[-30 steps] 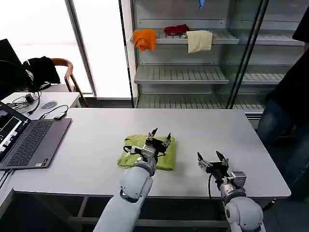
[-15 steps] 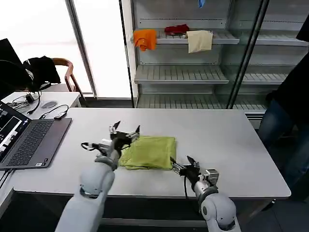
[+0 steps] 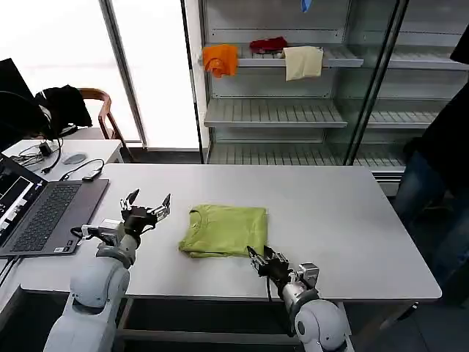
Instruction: Fold and organize the clothes.
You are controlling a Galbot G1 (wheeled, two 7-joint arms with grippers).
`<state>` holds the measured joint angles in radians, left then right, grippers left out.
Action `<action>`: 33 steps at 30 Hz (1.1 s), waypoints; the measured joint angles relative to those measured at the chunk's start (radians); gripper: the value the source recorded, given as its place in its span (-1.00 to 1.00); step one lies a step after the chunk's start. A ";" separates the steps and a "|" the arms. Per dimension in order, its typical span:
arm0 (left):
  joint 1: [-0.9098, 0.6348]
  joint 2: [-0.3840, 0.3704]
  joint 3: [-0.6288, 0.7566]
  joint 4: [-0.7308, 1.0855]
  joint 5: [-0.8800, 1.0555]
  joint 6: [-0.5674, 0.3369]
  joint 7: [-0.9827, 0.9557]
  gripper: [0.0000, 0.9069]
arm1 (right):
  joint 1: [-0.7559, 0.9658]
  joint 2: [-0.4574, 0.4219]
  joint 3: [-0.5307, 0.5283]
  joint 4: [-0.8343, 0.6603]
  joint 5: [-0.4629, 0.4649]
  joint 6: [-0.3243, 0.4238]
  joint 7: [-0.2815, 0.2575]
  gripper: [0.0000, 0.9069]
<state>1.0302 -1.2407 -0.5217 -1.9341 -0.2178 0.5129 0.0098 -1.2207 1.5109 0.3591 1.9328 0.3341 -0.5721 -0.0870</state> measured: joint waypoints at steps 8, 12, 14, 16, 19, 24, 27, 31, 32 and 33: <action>0.019 0.010 -0.041 -0.001 -0.007 -0.013 0.004 1.00 | -0.005 -0.021 0.014 0.018 0.000 -0.005 0.021 -1.00; 0.022 0.012 -0.055 -0.001 -0.009 -0.016 0.005 1.00 | -0.008 -0.025 0.019 0.020 -0.010 -0.007 0.032 -1.00; 0.025 0.012 -0.060 -0.001 -0.009 -0.019 0.006 1.00 | -0.008 -0.027 0.023 0.020 -0.016 -0.007 0.037 -1.00; 0.029 0.012 -0.066 -0.001 -0.009 -0.019 0.006 1.00 | -0.009 -0.032 0.026 0.019 -0.020 -0.008 0.041 -1.00; 0.037 0.012 -0.075 -0.003 -0.009 -0.022 0.006 1.00 | -0.014 -0.036 0.029 0.018 -0.021 -0.008 0.041 1.00; 0.049 0.018 -0.086 -0.007 -0.010 -0.028 0.007 1.00 | -0.016 -0.028 0.039 0.019 -0.004 -0.006 0.026 1.00; 0.058 0.019 -0.090 -0.008 -0.010 -0.032 0.008 1.00 | -0.012 -0.020 0.043 0.021 0.021 -0.004 0.014 1.00; 0.067 0.018 -0.091 -0.008 -0.010 -0.040 0.009 1.00 | -0.005 -0.010 0.048 0.019 0.048 -0.004 0.009 1.00; 0.068 0.017 -0.091 -0.007 -0.009 -0.041 0.009 1.00 | -0.002 -0.009 0.048 0.016 0.050 -0.005 0.009 0.82; 0.069 0.016 -0.091 -0.006 -0.008 -0.043 0.009 1.00 | 0.001 -0.007 0.046 0.013 0.051 -0.005 0.009 0.13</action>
<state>1.0994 -1.2249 -0.6127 -1.9397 -0.2258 0.4696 0.0184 -1.2201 1.5035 0.4055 1.9457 0.3854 -0.5770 -0.0777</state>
